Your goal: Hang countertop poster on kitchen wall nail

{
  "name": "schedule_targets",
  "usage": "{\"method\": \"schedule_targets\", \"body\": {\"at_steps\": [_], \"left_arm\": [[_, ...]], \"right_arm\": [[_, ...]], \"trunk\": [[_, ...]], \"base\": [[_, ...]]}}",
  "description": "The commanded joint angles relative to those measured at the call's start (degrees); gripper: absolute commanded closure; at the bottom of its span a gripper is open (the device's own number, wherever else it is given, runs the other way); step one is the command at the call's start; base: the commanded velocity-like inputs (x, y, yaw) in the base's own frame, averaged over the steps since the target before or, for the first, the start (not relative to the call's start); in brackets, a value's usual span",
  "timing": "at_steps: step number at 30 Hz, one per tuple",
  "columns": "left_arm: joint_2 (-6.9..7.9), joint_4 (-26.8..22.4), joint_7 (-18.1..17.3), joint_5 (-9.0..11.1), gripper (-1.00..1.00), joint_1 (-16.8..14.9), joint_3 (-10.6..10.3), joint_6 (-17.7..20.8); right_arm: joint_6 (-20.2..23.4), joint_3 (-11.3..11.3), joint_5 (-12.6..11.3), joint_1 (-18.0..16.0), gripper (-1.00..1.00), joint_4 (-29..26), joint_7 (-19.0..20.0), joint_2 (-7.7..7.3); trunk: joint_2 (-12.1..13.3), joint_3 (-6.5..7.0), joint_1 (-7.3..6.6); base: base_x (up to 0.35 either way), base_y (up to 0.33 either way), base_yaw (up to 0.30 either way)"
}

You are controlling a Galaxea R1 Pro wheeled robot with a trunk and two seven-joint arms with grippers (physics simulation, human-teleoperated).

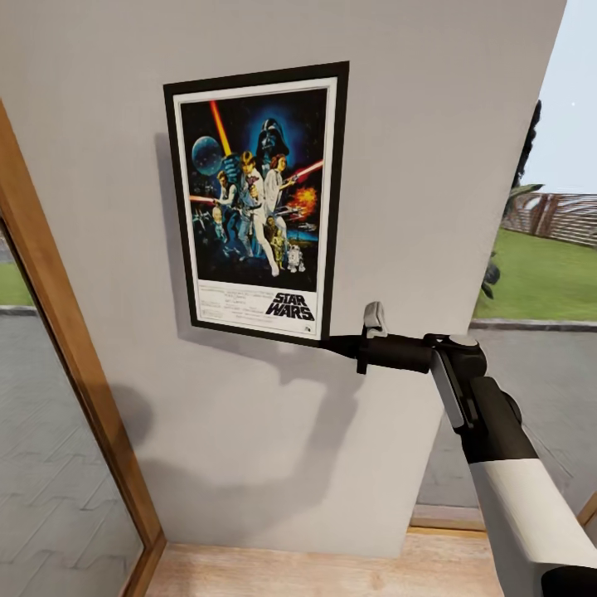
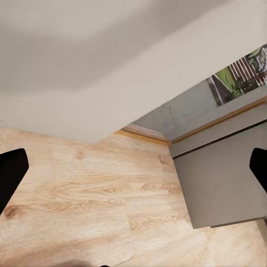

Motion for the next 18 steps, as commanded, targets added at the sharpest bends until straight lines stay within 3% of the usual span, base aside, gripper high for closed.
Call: {"method": "schedule_targets", "body": {"at_steps": [1, 18], "left_arm": [[0.01, 0.0, -0.1, 0.4, -1.0, 0.0, -0.5, -0.4], [0.02, 0.0, -0.1, 0.4, -1.0, 0.0, -0.5, -0.3]], "right_arm": [[0.6, 0.1, -0.5, 0.0, 1.0, 0.0, 0.0, -0.05], [0.6, 0.1, -0.5, 0.0, 1.0, 0.0, 0.0, -0.06]], "trunk": [[0.0, -0.03, 0.02], [0.0, -0.03, 0.02]], "base": [[0.0, 0.0, 0.0], [0.052, 0.0, 0.0]]}}
